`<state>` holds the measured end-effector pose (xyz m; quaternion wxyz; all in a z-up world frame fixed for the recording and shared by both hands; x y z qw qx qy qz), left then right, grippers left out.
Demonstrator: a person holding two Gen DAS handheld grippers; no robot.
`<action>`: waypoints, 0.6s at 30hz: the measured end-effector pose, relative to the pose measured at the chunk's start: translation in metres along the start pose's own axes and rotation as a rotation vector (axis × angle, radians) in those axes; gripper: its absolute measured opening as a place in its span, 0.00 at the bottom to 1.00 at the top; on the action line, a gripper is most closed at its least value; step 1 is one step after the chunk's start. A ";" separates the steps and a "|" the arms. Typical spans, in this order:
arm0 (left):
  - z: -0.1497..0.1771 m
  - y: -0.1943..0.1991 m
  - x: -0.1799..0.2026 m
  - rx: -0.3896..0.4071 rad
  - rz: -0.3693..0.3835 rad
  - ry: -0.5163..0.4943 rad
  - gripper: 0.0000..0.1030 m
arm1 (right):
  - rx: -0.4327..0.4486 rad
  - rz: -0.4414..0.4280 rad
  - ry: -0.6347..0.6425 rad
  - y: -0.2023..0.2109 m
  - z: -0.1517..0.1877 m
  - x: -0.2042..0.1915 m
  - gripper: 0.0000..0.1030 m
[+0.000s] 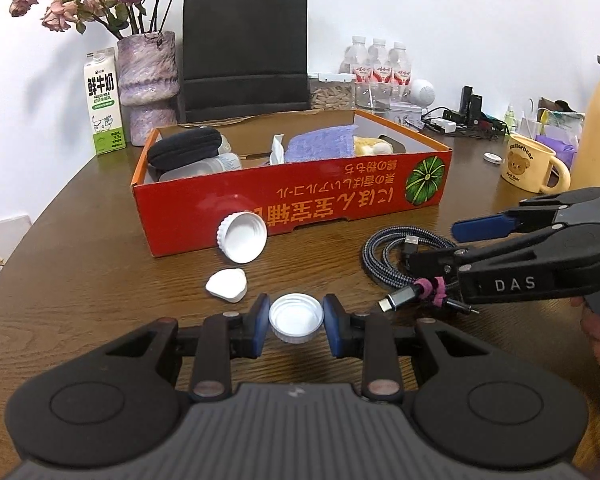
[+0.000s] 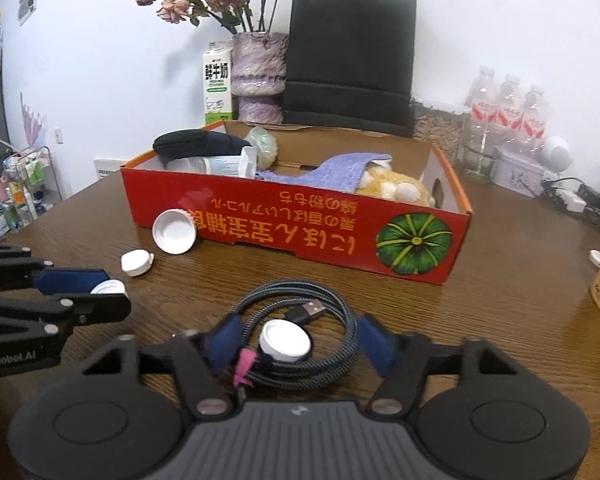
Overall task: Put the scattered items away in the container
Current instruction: 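Grasp a white cap with the left gripper while the right grasps another white cap, then carry both white caps over the box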
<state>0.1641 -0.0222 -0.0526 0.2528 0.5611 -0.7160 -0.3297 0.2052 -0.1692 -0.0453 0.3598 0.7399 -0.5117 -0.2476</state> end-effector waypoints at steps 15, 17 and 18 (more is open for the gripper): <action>0.000 0.000 -0.002 0.002 0.000 0.004 0.28 | -0.060 -0.077 -0.032 -0.014 0.000 -0.001 0.21; 0.000 0.000 -0.002 0.002 -0.001 0.004 0.28 | -0.063 -0.087 -0.040 -0.015 0.000 -0.001 0.17; 0.000 0.000 -0.003 0.003 -0.001 0.005 0.28 | -0.061 -0.084 -0.041 -0.015 0.001 -0.001 0.15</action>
Point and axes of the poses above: each gripper's, at about its wrist camera, not at the fingertips, and y roughly against the way its jaws point, x to its right, z to its underside, the point moved 7 cm from there along -y, roughly the way its jaws point, and after that the axes turned 15 degrees about -x, right-handed, at the moved point
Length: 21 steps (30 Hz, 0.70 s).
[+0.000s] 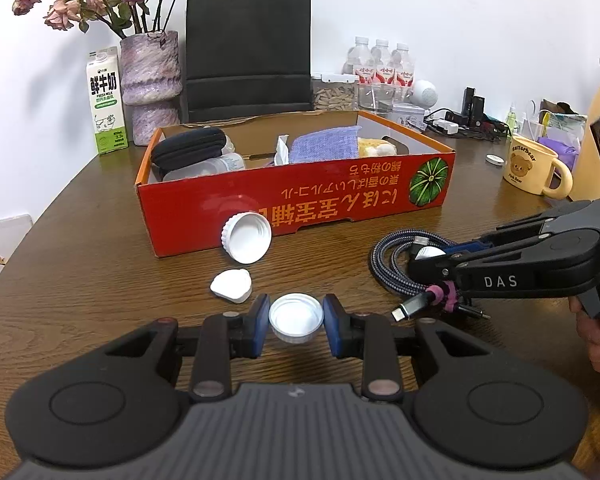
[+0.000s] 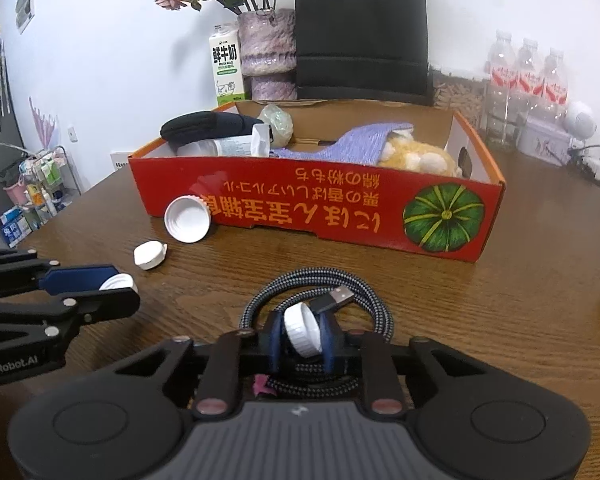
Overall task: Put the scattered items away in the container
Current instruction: 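Carry both white caps over the box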
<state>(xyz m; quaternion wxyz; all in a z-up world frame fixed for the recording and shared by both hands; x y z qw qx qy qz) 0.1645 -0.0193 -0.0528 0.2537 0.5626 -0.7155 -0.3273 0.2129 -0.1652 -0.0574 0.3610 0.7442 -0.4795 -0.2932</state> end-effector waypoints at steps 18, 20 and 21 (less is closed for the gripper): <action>-0.012 0.008 0.001 0.040 -0.010 -0.008 0.28 | 0.102 -0.006 0.012 0.024 -0.010 -0.003 0.08; -0.017 0.011 0.001 0.055 -0.012 -0.011 0.28 | 0.119 -0.008 0.011 0.028 -0.015 -0.003 0.08; -0.021 0.013 0.000 0.066 -0.014 -0.012 0.28 | 0.128 -0.008 0.008 0.029 -0.018 -0.003 0.08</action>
Point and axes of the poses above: each gripper's, at about its wrist camera, not at the fingertips, and y roughly against the way its jaws point, x to its right, z to its underside, the point moved 7 cm from there along -y, roughly the way its jaws point, and after that the axes turned 15 degrees about -x, right-handed, at the moved point
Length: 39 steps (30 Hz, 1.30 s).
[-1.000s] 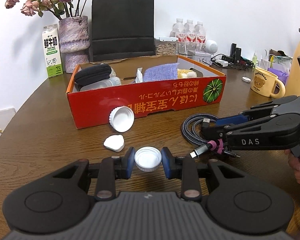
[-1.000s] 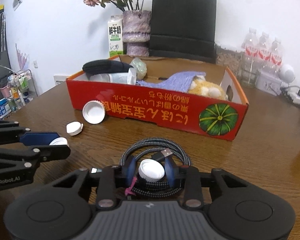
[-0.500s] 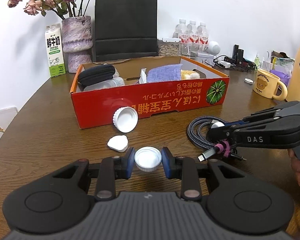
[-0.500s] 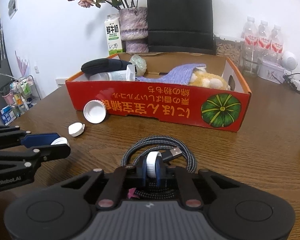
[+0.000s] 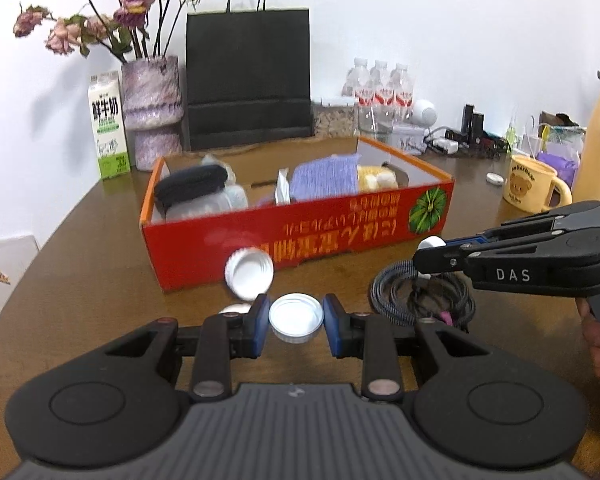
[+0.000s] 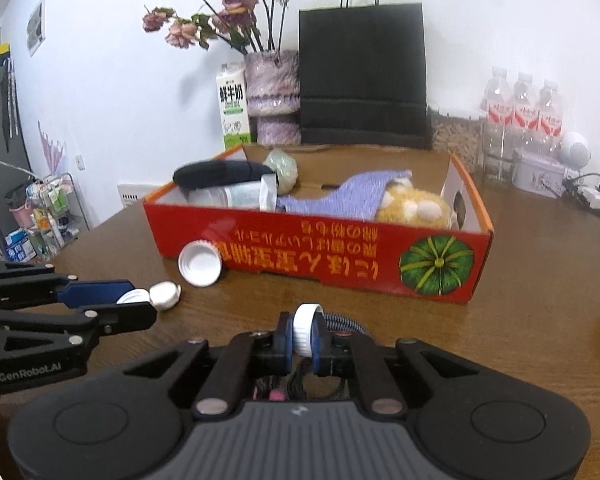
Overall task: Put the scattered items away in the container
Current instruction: 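Carry both white caps over the box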
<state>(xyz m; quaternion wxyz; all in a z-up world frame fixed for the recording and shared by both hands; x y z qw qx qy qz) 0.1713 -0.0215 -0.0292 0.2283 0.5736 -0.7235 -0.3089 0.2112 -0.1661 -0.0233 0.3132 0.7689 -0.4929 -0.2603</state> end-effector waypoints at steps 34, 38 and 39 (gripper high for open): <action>-0.149 -0.065 -0.029 0.177 -0.085 0.149 0.28 | 0.162 0.052 -0.075 -0.053 -0.135 0.039 0.08; -0.142 -0.080 -0.028 0.160 -0.111 0.134 0.29 | 0.118 0.063 -0.081 -0.070 -0.127 0.045 0.08; -0.141 -0.083 -0.028 0.154 -0.112 0.132 0.29 | 0.112 0.066 -0.081 -0.073 -0.126 0.045 0.08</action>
Point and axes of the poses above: each gripper's, at about its wrist camera, not at the fingertips, and y roughly against the way its jaws point, x to its right, z to its underside, the point moved 7 cm from there along -y, roughly the way its jaws point, and after that the axes turned 15 degrees about -x, right-handed, at the moved point
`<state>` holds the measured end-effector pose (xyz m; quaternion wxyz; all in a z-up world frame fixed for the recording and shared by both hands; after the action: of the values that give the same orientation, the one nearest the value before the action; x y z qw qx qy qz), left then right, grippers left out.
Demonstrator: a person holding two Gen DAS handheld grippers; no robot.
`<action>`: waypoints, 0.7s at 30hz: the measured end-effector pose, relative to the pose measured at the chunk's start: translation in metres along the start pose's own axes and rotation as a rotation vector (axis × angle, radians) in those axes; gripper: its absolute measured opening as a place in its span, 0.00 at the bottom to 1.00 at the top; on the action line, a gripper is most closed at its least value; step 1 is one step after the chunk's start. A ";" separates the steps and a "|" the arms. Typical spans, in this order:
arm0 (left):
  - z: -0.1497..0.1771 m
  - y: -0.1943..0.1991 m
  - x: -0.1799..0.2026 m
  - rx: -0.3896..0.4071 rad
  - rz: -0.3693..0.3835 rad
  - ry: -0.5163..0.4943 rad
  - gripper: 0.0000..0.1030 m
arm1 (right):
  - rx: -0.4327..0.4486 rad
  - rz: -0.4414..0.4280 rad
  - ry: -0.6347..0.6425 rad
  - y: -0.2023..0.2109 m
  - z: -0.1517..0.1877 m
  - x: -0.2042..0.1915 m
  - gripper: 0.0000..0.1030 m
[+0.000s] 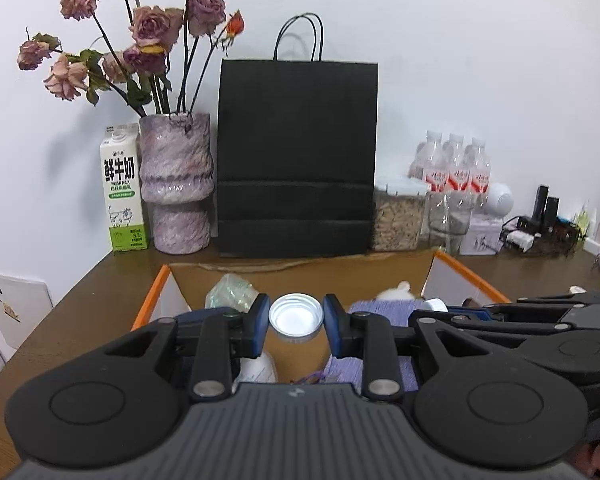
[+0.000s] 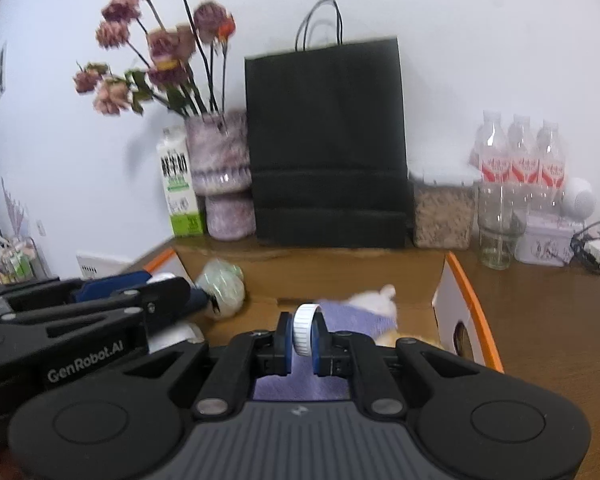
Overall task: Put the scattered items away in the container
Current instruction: 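Carry both white caps over the box, then lower the caps into the box and open both grippers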
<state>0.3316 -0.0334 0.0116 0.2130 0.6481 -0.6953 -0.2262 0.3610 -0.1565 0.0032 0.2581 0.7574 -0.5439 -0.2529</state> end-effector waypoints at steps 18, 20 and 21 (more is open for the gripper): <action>0.001 0.011 -0.004 0.077 -0.057 -0.017 0.89 | 0.034 0.135 0.008 0.008 0.011 0.009 0.80; 0.000 0.014 -0.006 0.089 -0.068 -0.009 1.00 | 0.039 0.144 0.009 0.009 0.012 0.011 0.95; 0.000 0.015 -0.006 0.092 -0.074 -0.007 1.00 | 0.043 0.147 0.006 0.011 0.012 0.012 0.99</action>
<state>0.3198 -0.0264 0.0205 0.1720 0.6815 -0.6815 -0.2039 0.3491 -0.1719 0.0004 0.2613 0.7214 -0.6027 -0.2190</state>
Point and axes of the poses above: each gripper's, at about its wrist camera, not at the fingertips, and y roughly against the way its jaws point, x to its right, z to its underside, the point moved 7 cm from there along -y, roughly the way its jaws point, and after that the axes turned 15 degrees about -x, right-handed, at the moved point
